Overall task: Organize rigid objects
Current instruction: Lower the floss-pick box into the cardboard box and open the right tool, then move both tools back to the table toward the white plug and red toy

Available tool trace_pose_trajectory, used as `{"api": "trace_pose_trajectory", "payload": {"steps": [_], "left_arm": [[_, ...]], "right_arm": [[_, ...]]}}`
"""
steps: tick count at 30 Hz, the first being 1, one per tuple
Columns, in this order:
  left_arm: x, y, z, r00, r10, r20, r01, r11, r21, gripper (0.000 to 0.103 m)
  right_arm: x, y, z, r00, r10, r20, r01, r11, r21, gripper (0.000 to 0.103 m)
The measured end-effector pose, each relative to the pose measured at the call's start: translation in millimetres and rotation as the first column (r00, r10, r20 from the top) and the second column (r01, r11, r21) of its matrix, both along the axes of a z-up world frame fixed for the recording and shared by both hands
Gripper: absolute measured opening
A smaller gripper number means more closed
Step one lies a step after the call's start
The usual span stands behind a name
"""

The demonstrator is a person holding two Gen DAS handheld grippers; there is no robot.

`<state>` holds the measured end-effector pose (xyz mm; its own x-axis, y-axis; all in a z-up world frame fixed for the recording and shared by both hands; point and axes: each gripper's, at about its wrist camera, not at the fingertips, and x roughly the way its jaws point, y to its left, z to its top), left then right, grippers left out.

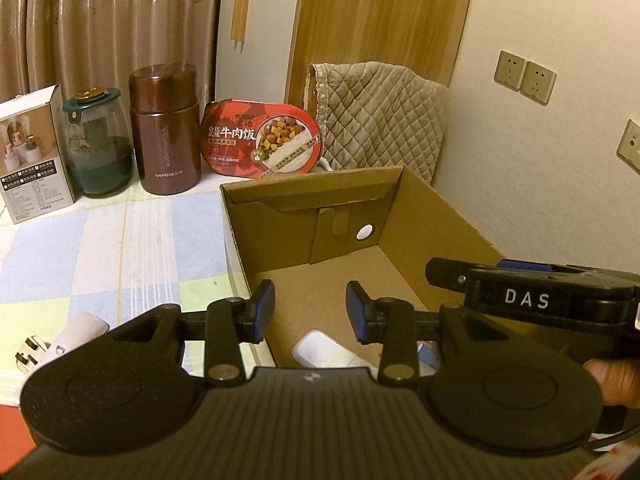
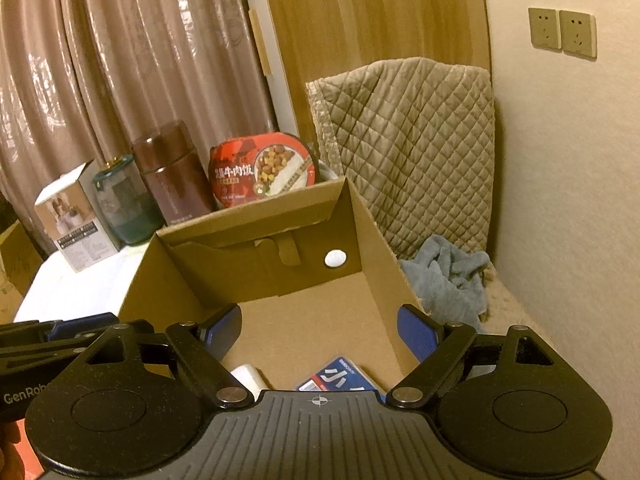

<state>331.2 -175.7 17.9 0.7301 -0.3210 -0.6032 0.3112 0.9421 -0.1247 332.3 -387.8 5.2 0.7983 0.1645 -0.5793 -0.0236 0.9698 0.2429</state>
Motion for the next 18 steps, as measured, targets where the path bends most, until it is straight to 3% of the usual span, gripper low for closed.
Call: {"api": "trace_pose_trajectory", "payload": {"steps": [9, 18], "left_arm": [[-15, 20, 23, 0.999, 0.013, 0.047, -0.013, 1.0, -0.004, 0.034], [-43, 82, 56, 0.992, 0.082, 0.092, -0.082, 0.997, -0.008, 0.034]], "right_arm": [[-15, 3, 22, 0.994, -0.042, 0.097, 0.037, 0.998, 0.054, 0.083], [-39, 31, 50, 0.972, -0.048, 0.229, 0.025, 0.994, 0.102, 0.083]]}}
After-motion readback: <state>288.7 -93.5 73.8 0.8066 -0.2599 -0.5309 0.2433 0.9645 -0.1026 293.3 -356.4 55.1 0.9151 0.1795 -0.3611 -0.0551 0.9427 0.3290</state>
